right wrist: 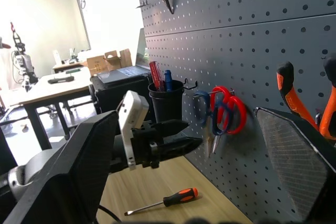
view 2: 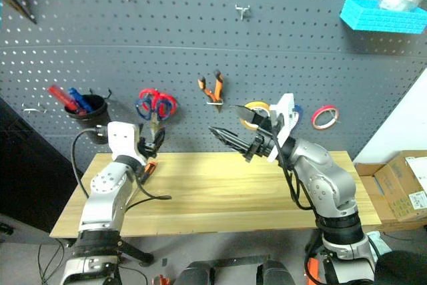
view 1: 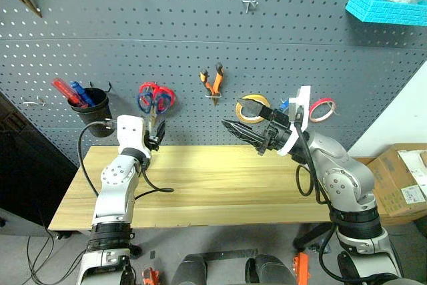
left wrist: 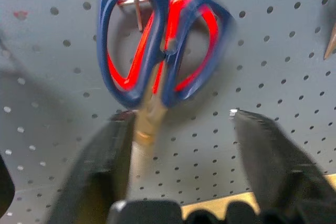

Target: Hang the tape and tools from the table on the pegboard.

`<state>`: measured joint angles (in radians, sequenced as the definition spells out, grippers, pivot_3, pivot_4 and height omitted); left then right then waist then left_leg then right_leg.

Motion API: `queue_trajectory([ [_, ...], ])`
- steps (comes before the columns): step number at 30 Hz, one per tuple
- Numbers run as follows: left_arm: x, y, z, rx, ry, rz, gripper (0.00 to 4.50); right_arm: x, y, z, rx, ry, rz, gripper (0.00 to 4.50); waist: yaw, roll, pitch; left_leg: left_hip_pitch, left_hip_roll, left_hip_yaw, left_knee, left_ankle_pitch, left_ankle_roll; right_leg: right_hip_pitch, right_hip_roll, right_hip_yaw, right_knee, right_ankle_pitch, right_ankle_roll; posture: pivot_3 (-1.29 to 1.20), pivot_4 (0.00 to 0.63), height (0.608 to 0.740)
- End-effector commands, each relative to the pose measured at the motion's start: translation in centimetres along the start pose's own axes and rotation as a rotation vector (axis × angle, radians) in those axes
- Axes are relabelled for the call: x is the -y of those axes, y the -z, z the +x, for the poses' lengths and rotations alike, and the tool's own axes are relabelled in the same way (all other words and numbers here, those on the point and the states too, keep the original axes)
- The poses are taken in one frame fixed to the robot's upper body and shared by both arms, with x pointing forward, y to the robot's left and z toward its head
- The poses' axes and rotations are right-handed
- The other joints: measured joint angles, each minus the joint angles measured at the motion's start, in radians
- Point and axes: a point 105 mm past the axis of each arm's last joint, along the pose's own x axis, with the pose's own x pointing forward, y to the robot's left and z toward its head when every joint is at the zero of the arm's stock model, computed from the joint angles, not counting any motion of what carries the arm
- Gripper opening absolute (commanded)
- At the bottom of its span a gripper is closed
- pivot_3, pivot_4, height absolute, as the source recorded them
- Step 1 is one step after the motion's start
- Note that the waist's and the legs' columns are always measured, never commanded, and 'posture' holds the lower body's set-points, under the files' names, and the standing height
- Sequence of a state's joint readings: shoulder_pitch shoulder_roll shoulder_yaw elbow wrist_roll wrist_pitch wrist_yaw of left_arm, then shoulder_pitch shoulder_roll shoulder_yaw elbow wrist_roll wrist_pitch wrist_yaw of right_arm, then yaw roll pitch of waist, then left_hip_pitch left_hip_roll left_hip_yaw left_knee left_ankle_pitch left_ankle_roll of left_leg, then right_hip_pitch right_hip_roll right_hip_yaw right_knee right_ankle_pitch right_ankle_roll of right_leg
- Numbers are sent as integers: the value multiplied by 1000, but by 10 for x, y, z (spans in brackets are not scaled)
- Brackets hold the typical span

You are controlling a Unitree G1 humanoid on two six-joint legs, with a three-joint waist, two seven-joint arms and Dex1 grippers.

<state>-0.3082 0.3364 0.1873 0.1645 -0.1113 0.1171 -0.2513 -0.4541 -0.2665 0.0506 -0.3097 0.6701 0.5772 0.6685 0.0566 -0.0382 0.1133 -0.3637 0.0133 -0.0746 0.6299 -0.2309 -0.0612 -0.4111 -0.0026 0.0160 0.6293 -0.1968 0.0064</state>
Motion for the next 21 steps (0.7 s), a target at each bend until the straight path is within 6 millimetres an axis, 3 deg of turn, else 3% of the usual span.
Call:
queue_trajectory([
  [1, -4, -16, 3, 60, -5, 21, 4397, -3, -15, -2, 38, -4, -41, 4500, -5, 0, 0, 0, 0, 0, 0, 0, 0, 0, 0, 0, 0, 0, 0, 139, 56, 740],
  [4, -2, -9, -1, 38, -1, 25, 4456, -3, -14, -3, 35, 0, -41, 4500, -7, 0, 0, 0, 0, 0, 0, 0, 0, 0, 0, 0, 0, 0, 0, 136, 60, 740],
  [7, -2, 14, -17, -47, -18, -9, 4456, -4, -9, -6, 18, 5, -39, 4500, -10, 1, 0, 0, 0, 0, 0, 0, 0, 0, 0, 0, 0, 0, 0, 135, 73, 740],
  [10, -15, 35, -40, -134, -80, -45, 4456, -8, -4, -9, -3, 6, -21, 4500, -18, 2, 2, 0, 0, 0, -1, -1, 0, 0, 0, 1, -1, -1, 0, 134, 88, 740],
  [14, -36, 44, -62, -207, -146, -28, 4456, -17, 21, -8, -112, -11, -30, 4500, -30, 3, 10, 0, 2, -1, -1, -1, 1, -1, 0, -1, 0, -2, -1, 149, 116, 740],
  [21, -65, 44, -48, -307, -150, -19, 4456, -24, 59, 25, -246, -10, -49, 4500, -30, 11, 51, 0, 2, -3, 0, -1, 0, -2, -1, -4, -1, -2, -2, 171, 175, 740],
])
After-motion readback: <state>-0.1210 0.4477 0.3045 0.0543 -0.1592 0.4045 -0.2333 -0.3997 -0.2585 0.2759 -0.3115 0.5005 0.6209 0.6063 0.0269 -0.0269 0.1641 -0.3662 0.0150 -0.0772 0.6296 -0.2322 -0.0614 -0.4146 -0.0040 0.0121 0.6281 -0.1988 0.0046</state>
